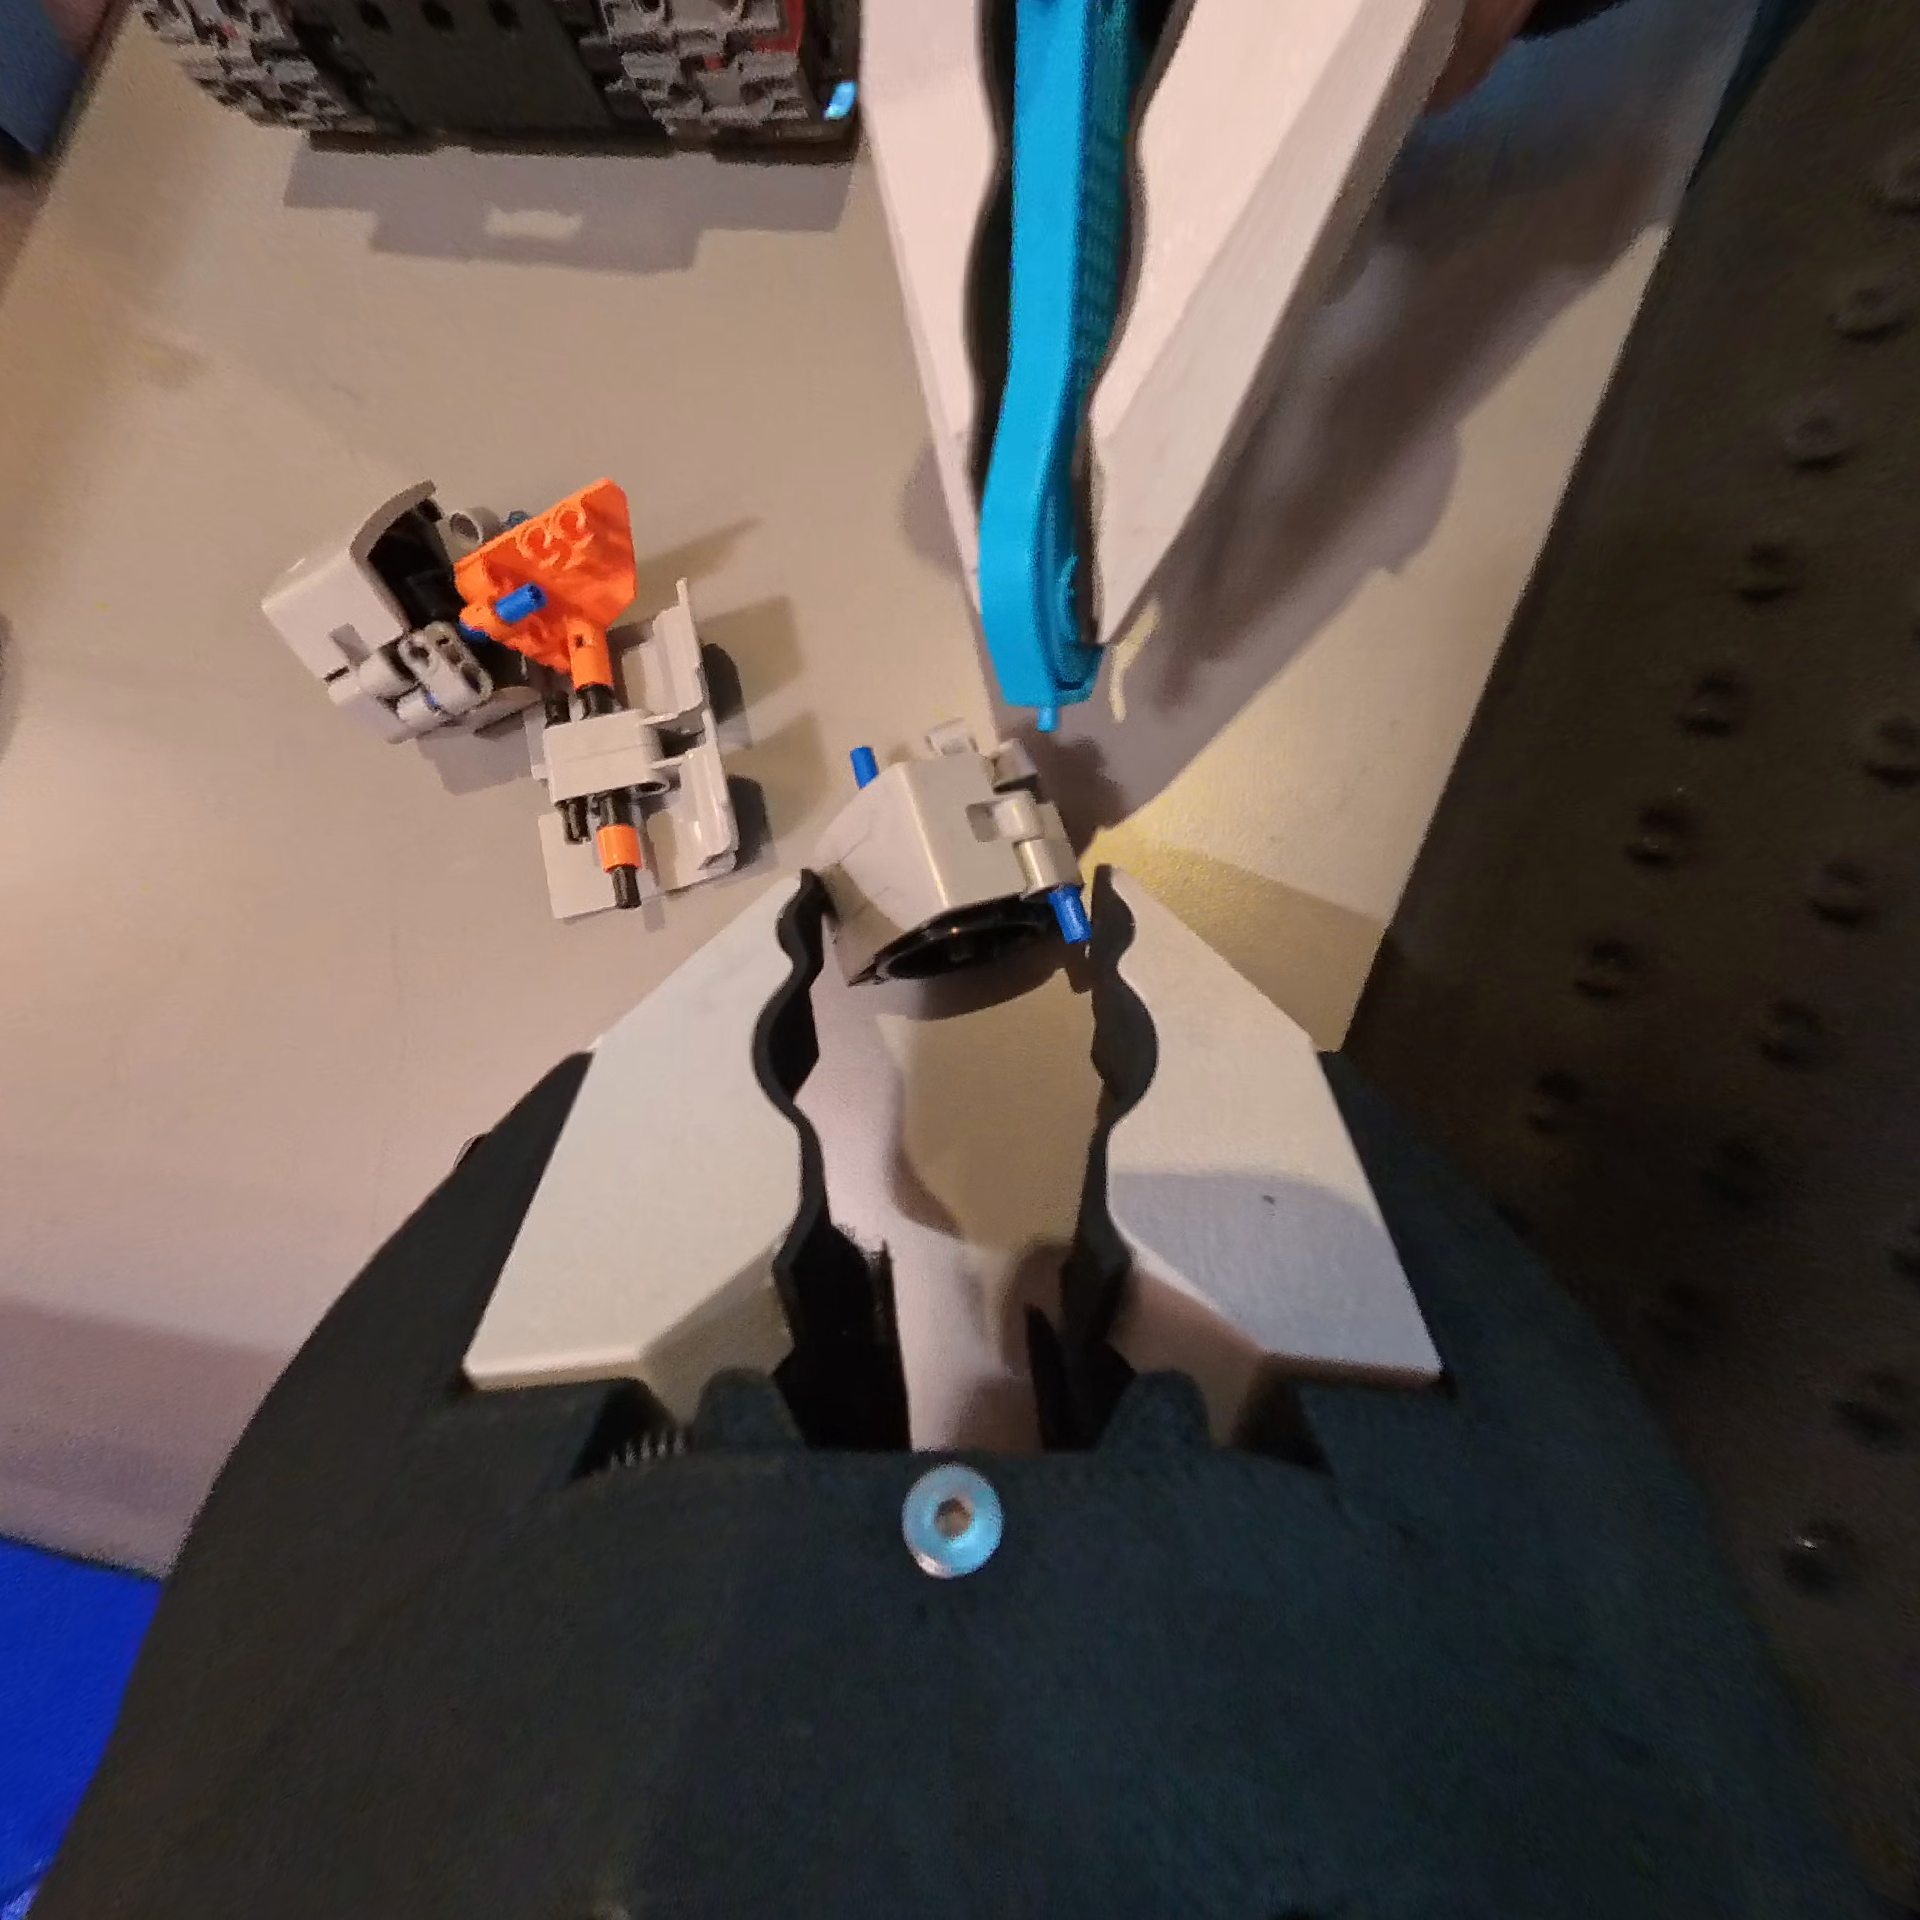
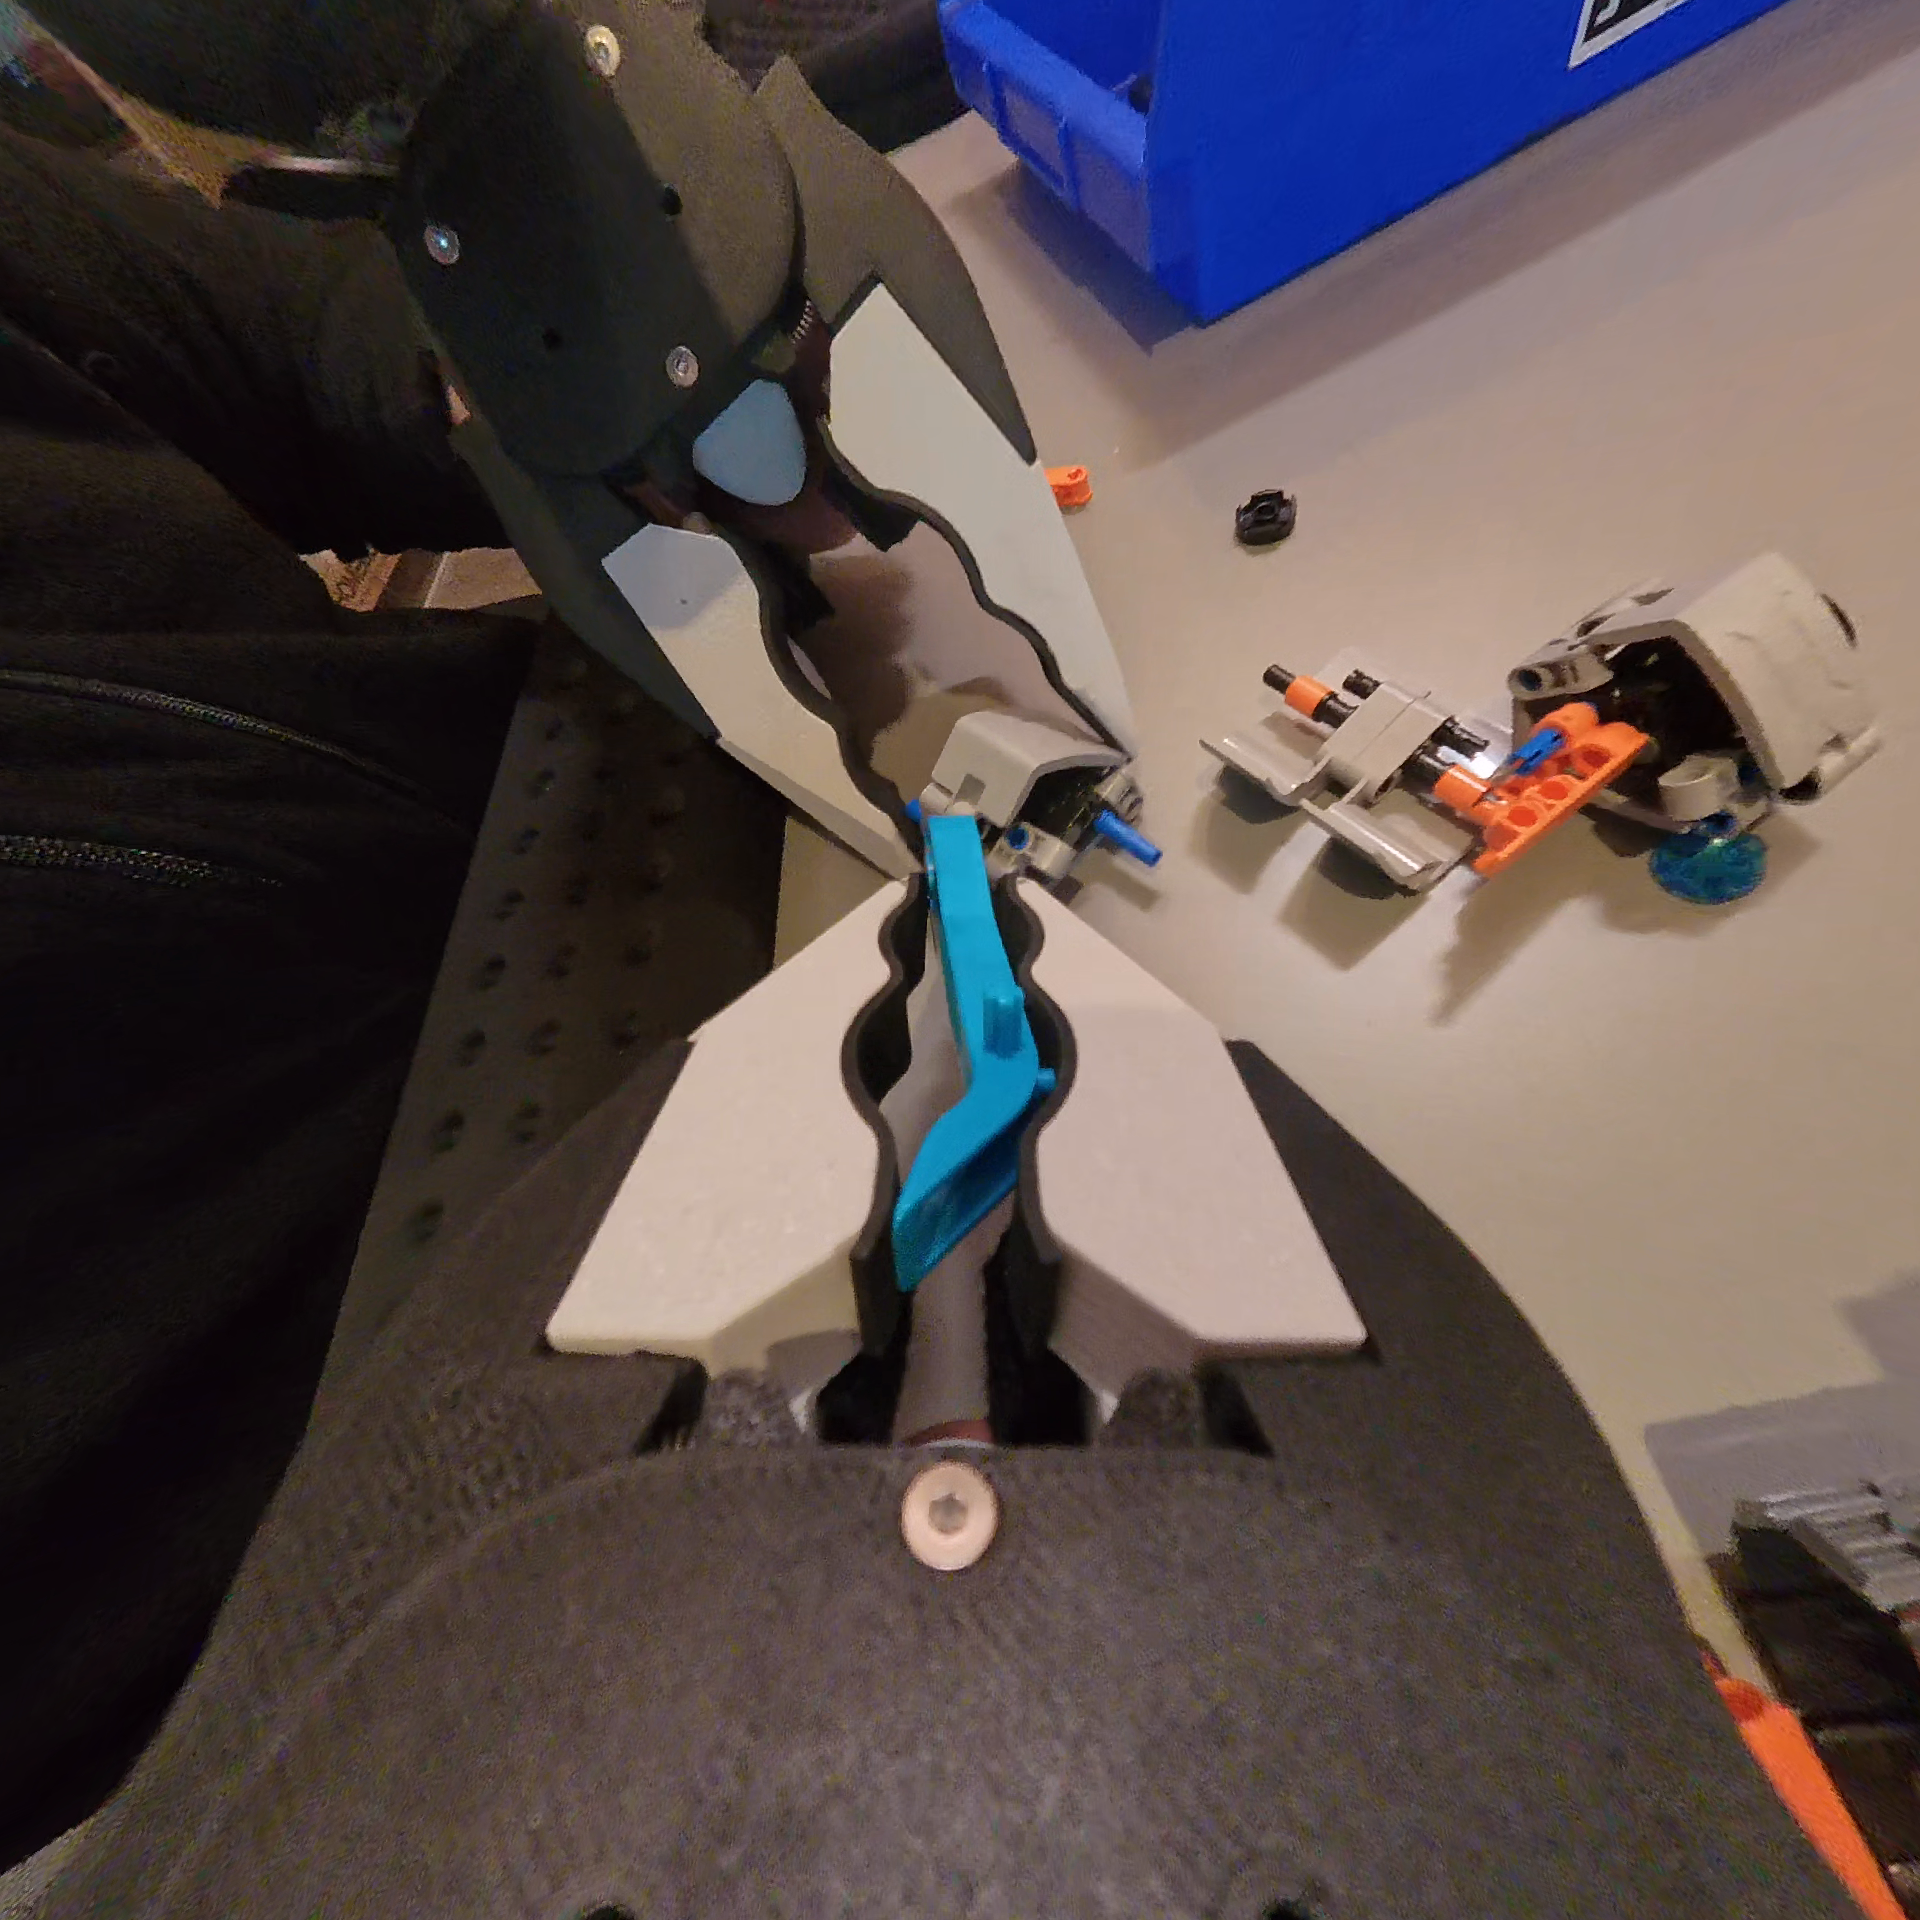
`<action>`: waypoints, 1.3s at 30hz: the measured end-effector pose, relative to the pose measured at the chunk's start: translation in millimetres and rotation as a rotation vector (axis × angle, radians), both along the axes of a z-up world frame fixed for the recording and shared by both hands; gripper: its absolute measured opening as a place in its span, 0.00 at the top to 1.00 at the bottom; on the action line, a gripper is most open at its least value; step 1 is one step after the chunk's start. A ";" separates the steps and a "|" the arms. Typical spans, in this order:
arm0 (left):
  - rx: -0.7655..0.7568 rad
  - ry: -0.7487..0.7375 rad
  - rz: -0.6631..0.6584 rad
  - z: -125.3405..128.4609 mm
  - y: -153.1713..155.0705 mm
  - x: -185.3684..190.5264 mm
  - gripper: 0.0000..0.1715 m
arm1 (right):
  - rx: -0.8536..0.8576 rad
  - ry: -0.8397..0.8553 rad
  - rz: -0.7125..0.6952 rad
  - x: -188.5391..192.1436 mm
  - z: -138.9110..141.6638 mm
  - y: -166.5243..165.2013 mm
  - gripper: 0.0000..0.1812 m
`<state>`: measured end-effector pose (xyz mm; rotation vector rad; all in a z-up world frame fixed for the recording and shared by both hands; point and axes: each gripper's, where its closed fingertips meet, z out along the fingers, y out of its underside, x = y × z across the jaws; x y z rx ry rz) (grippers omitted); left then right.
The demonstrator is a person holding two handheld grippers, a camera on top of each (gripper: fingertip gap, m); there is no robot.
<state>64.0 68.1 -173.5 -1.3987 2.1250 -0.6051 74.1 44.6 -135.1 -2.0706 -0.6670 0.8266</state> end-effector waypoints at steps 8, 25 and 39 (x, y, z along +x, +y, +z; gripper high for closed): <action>-0.116 -0.116 0.013 15.6 -0.2 7.4 0.72 | -0.012 -0.020 -0.018 -1.5 -6.4 1.1 0.94; -0.451 -0.186 0.119 29.9 12.3 14.7 0.73 | 0.158 -0.140 -0.209 10.7 8.7 19.8 0.94; -0.301 -0.193 0.133 26.9 14.1 19.0 0.74 | 0.258 -0.282 -0.219 8.7 17.8 22.6 0.94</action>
